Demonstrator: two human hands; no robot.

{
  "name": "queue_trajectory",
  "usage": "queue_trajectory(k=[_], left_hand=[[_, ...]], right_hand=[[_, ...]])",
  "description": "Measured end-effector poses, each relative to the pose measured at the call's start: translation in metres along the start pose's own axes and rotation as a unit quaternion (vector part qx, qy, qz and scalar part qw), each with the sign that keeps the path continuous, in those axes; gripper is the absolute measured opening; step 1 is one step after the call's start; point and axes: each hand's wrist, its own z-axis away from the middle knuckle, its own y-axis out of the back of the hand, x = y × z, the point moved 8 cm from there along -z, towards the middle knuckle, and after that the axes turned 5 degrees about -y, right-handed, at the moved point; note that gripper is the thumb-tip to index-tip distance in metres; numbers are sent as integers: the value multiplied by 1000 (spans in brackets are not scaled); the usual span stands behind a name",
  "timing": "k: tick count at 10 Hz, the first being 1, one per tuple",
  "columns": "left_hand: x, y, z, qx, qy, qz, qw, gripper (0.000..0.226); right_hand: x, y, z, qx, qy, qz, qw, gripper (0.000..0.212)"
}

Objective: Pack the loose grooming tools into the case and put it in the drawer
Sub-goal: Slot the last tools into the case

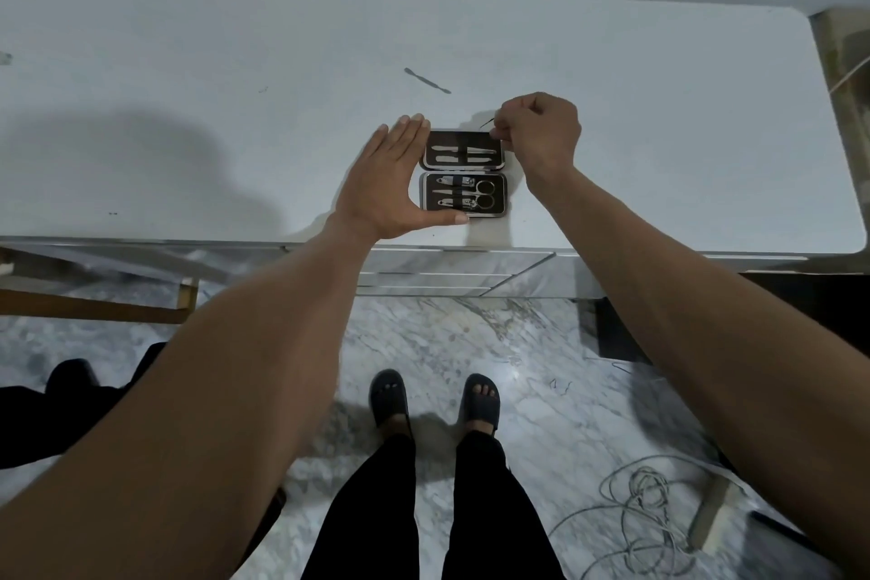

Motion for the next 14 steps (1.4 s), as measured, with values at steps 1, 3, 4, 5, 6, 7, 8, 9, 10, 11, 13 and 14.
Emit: queue_trajectory(k=[1,3,4,5,6,7,8,9,10,11,13,14], left_hand=[[0,-1,0,-5,1,3,1000,140],[-1,0,0,-7,2,2,1000,140],[0,0,1,-7,2,0,1000,140],[0,1,1,-4,2,0,1000,141],[0,2,1,-2,2,1,1000,141],[1,2,1,0,1,2,1000,141],[1,2,1,1,-1,1,1000,140],[1,2,1,2,0,3,1000,140],[1,2,1,0,0,5,1000,140],[1,2,0,-2,1,4,1000,141],[1,1,1,-5,3,4,1000,141],[1,2,1,-5,2,4,1000,141]], right_hand=[[9,1,4,-19,-26,-38,999,4],[17,13,7,6,-61,-104,993,9],[20,15,9,20,-65,-92,993,7],[23,15,12,35,-77,-76,994,6],[27,13,14,49,-90,-61,993,8],[28,10,16,58,-97,-46,993,8],[29,8,16,71,-103,-23,992,9],[28,8,11,82,-85,39,992,9],[23,6,9,73,-59,113,989,9],[21,6,8,53,-32,149,987,6],[12,-1,3,-6,54,249,967,11],[6,-2,0,-27,85,290,953,13]])
